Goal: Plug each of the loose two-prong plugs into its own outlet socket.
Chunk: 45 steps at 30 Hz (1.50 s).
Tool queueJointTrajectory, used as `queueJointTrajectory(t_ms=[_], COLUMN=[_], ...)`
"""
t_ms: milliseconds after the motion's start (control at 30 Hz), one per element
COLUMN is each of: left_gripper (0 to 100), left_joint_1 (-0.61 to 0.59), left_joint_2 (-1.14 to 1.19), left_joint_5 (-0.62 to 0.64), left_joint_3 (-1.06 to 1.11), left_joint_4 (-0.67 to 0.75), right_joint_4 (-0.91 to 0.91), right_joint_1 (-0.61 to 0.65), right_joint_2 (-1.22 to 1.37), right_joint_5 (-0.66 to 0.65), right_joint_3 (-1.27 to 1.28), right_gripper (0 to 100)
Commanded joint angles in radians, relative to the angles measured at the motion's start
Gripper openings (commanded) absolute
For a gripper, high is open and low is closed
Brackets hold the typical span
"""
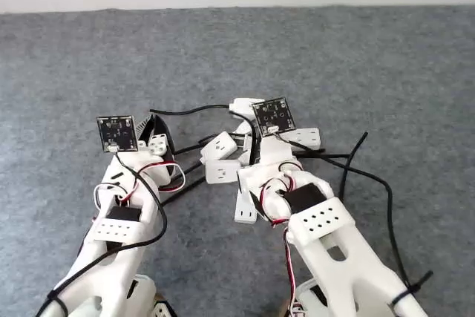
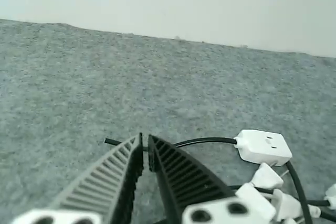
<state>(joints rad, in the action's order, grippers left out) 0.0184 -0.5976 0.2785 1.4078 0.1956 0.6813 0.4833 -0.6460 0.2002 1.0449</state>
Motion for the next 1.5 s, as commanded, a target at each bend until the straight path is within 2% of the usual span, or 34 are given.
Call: queueJointTrajectory(t_ms=[0, 600, 733, 1167, 1300, 1467], left_gripper=[1, 1, 1, 1, 1, 1], left_joint_1=[-0.006, -0.014, -0.014, -0.014, -0.014, -0.014], left_joint_2=[-0.026, -0.025, -0.025, -0.025, -0.025, -0.025], left_joint_5=[0.003, 0.002, 0.002, 0.002, 0.002, 0.002], left_joint_3=[-0.004, 0.016, 0.016, 0.018, 0.018, 0.018], left_joint_4=[0.028, 0.031, 0.031, 0.031, 0.031, 0.031], right_joint_4=[-0.021, -0.016, 0.019, 0.159, 0.165, 0.159], right_joint_1=[-0.008, -0.012, -0.01, -0.013, -0.008, -0.007], right_joint_2=[-0.008, -0.01, -0.012, -0.013, -0.071, -0.269], right_joint_5=[0.011, -0.029, -0.11, -0.241, -0.245, -0.301], right_joint_3=[-0.012, 0.054, 0.064, 0.068, 0.101, 0.215], right_gripper=[0.8, 0.8, 0.8, 0.8, 0.8, 0.8])
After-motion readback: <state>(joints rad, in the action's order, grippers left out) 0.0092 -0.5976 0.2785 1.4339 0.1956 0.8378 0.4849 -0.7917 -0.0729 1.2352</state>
